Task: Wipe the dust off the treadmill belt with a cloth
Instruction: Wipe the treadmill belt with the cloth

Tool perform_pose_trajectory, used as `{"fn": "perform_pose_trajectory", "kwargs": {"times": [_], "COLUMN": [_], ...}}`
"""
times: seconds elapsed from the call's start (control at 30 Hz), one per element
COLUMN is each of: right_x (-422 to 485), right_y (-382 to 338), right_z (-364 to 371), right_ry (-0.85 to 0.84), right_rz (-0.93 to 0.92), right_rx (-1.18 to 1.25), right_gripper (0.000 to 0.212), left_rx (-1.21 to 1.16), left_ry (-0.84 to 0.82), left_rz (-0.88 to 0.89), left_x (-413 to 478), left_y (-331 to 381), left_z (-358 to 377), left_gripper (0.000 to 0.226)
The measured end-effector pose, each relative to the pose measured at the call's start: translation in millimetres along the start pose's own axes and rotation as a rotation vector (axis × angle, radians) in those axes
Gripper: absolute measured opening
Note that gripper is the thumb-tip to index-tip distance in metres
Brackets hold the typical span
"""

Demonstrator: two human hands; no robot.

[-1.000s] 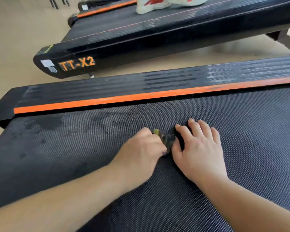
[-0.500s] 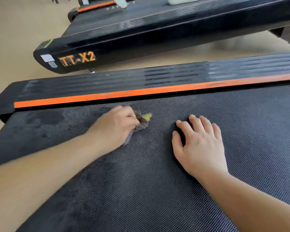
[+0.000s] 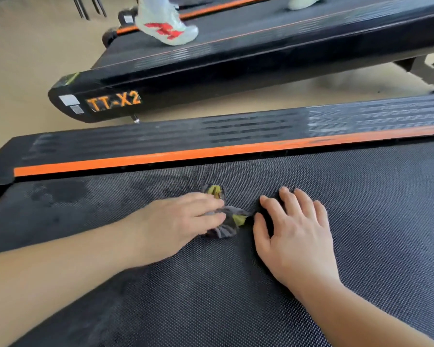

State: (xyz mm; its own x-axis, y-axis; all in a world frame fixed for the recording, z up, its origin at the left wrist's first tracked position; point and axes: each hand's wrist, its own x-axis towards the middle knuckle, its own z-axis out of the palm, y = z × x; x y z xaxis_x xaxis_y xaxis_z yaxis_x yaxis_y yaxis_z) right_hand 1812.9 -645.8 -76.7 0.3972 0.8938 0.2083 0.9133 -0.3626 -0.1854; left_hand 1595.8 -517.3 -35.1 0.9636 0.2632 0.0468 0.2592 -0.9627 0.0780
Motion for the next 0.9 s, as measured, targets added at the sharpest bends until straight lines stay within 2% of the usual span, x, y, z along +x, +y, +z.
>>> {"fn": "perform_pose_trajectory", "kwargs": {"times": [0.07, 0.17, 0.23, 0.33, 0.37, 0.5, 0.67, 0.73, 0.8, 0.9], "right_x": [-0.9, 0.1, 1.3, 1.0, 1.1, 1.0, 0.3, 0.0, 0.9, 0.7], "right_y": [-0.4, -0.3, -0.2, 0.1, 0.5, 0.3, 0.8, -0.1, 0.0, -0.5], "right_z": [1.7, 1.4, 1.6, 1.3, 1.1, 1.3, 0.2, -0.1, 0.5, 0.3], "right_ry": [0.01, 0.006, -0.008, -0.012, -0.014, -0.017, -0.027, -0.033, -0.036, -0.03], "right_rz": [0.001, 0.0, -0.001, -0.001, 0.001, 0.005, 0.003, 0.003, 0.006, 0.007], "right_rx": [-0.003, -0.008, -0.012, -0.009, -0.007, 0.006, 0.008, -0.004, -0.007, -0.017], "right_gripper": [0.043, 0.043, 0.045, 0.045, 0.044, 0.045, 0.044, 0.045, 0.045, 0.045], "left_rx": [-0.01, -0.195, -0.223, -0.109, -0.082, 0.038, 0.16, 0.155, 0.062, -0.236], "left_ry": [0.139, 0.322, 0.275, -0.062, -0.089, 0.056, 0.054, 0.03, 0.084, 0.162], "left_rz": [-0.128, -0.223, -0.179, -0.068, -0.056, -0.153, -0.327, -0.42, -0.412, -0.279], "left_x": [26.9, 99.6, 149.5, 188.8, 189.5, 154.3, 71.8, 65.6, 89.9, 143.5], "left_y": [-15.2, -14.4, -7.2, 1.6, -0.1, -15.5, -43.0, -46.1, -33.4, 6.1], "left_z": [-1.8, -11.8, -11.9, 6.6, 14.0, 17.3, 12.9, 9.2, 6.0, 13.3], "left_gripper": [0.033, 0.03, 0.027, 0.031, 0.034, 0.036, 0.024, 0.021, 0.02, 0.028]}}
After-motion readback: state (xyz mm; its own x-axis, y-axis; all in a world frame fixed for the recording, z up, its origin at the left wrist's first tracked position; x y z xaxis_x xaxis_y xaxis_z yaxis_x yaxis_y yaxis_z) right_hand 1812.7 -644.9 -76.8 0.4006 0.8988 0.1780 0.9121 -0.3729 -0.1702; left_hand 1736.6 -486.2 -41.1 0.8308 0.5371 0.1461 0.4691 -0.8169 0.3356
